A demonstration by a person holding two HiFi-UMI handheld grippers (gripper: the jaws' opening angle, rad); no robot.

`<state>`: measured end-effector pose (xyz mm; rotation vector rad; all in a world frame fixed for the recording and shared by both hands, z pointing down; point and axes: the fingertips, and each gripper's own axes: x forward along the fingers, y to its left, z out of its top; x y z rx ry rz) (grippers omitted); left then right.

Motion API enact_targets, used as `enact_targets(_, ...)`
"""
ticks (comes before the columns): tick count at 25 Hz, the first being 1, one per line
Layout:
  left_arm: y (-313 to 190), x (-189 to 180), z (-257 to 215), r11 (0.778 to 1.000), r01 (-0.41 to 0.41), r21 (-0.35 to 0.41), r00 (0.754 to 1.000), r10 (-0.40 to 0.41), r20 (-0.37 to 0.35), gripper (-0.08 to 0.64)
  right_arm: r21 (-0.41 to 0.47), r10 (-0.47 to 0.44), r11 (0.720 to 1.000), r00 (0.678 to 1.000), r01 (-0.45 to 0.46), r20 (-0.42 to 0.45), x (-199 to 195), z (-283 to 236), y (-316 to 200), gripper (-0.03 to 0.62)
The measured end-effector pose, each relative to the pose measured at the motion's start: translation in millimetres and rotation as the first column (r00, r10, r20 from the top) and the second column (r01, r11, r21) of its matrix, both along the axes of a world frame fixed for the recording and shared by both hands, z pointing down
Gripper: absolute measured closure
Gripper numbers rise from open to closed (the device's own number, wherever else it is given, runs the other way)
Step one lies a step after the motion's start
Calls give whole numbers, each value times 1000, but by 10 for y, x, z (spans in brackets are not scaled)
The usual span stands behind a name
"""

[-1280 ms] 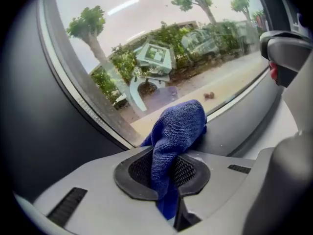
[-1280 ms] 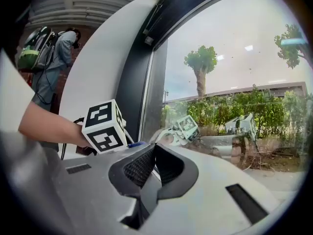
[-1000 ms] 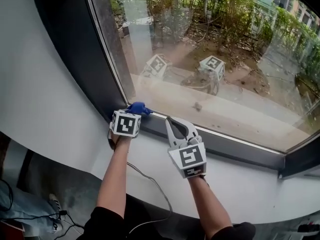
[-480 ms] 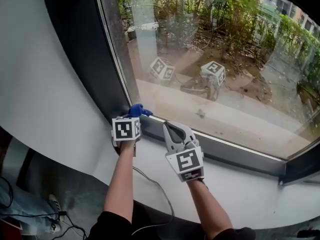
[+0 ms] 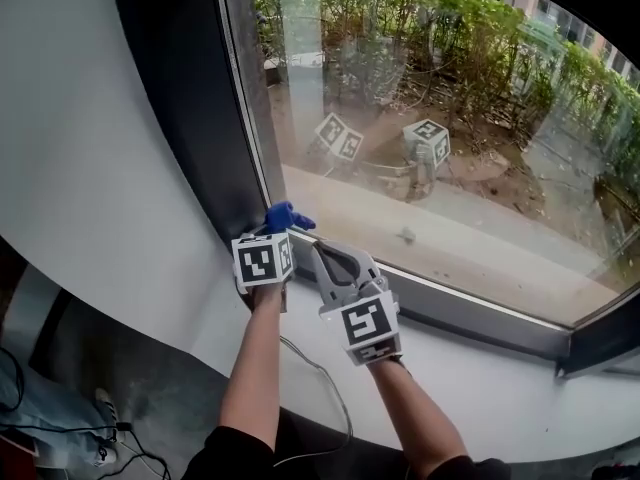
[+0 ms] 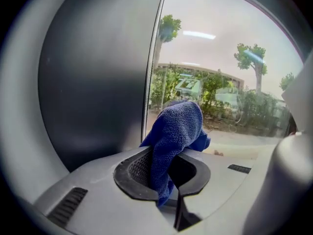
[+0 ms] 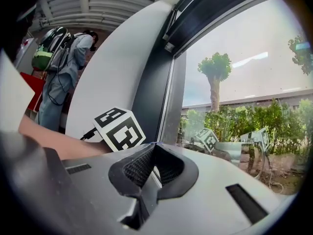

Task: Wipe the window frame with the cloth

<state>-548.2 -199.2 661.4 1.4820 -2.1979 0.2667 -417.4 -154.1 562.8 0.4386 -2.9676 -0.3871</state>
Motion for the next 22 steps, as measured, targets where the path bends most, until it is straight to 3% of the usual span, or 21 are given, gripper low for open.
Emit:
enact_targets(7,42,156,77,997,22,78,999,-24,25,508,2,9,1000,1000,-9,7,64,158,71,586)
enact_targets(15,0,127,-246,985,44,169,998,-36,-46,509,44,-1,999,999,-1,37,82,-159,179,586)
enact_targets(22,25,167,-514,978,33,208,999,-34,0,509,37,-14,999,998,12,66,38,-410,210,586)
